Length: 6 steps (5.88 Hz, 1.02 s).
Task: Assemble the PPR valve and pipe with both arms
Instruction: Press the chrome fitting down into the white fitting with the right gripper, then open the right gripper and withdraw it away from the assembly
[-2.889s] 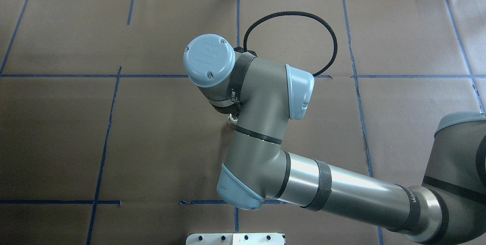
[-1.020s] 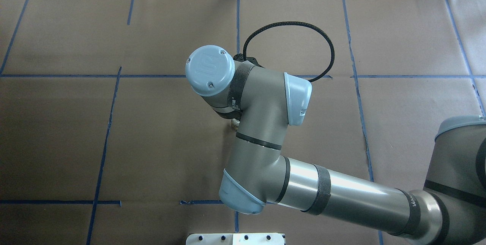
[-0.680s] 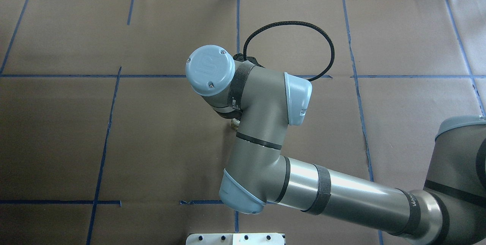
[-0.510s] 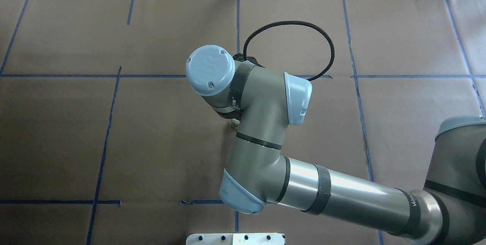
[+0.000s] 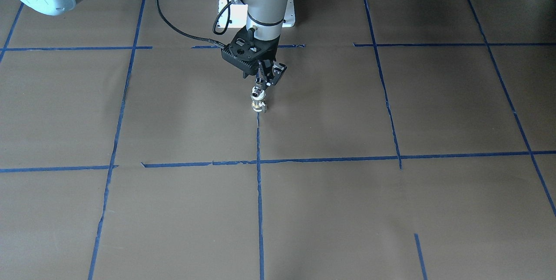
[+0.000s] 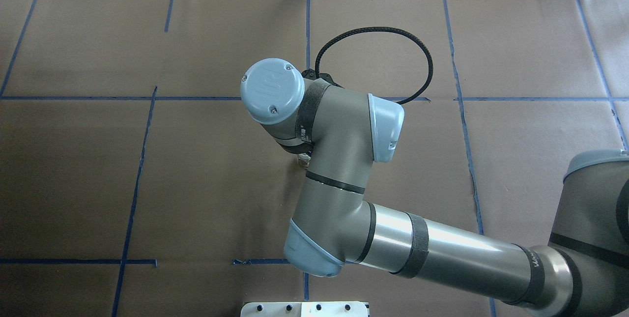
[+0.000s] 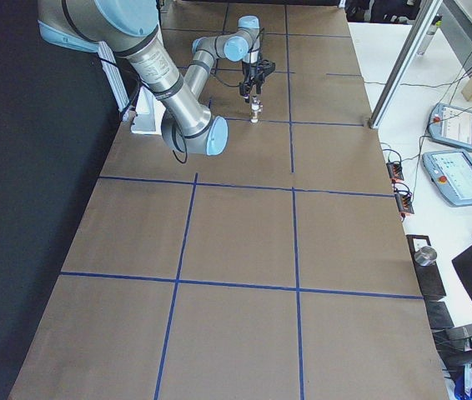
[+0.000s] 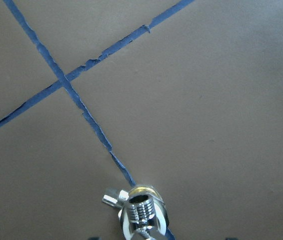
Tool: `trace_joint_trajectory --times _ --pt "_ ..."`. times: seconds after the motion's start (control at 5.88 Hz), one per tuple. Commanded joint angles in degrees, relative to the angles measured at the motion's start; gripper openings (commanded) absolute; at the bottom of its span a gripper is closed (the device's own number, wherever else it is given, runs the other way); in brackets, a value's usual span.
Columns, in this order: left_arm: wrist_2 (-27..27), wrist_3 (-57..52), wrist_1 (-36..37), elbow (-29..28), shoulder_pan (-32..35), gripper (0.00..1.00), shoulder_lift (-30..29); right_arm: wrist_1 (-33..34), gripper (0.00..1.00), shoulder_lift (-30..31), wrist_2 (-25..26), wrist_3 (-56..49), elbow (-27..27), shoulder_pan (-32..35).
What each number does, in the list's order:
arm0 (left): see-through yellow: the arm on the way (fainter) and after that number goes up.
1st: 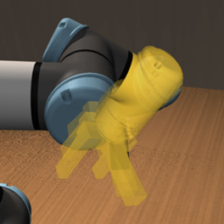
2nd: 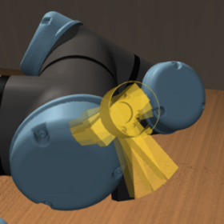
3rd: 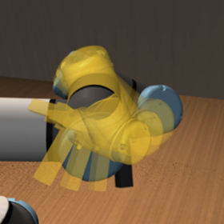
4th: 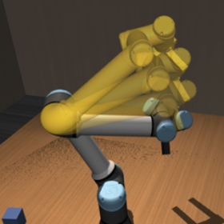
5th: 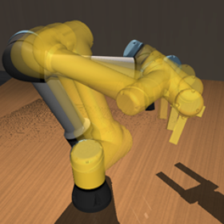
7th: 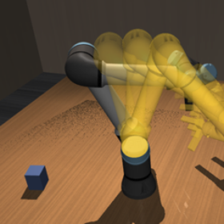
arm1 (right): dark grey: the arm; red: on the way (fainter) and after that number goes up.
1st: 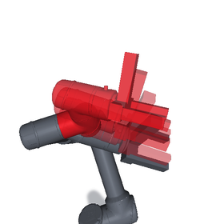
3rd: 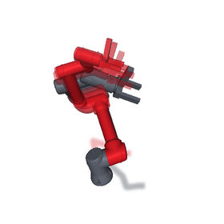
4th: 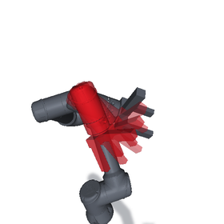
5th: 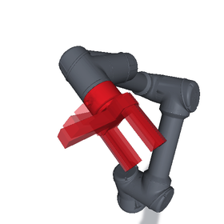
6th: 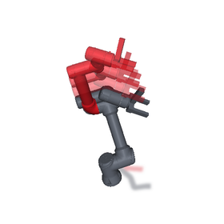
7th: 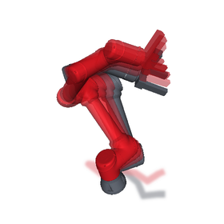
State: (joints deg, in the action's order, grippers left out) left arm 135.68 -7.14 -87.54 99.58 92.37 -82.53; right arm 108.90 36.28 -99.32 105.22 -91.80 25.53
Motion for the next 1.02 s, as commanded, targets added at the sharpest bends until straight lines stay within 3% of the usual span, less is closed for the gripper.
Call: trace_joint_trajectory --times 0.0,0.17,0.34,0.85 --pt "-0.1 0.0 0.0 0.0 0.0 1.00 0.0 0.1 1.00 -0.2 -0.3 -3.2 -0.3 0.8" --pt "-0.1 0.0 0.0 -0.3 0.0 1.00 0.0 0.2 1.00 0.1 -2.5 -8.7 -0.2 3.4" --pt "-0.1 -0.2 0.0 -0.6 0.0 1.00 0.0 0.1 1.00 2.2 -8.1 -17.2 -0.2 8.3" --pt "-0.1 -0.6 0.0 -2.9 -0.1 1.00 1.1 0.0 1.00 12.6 -19.6 -50.8 -0.2 24.5"
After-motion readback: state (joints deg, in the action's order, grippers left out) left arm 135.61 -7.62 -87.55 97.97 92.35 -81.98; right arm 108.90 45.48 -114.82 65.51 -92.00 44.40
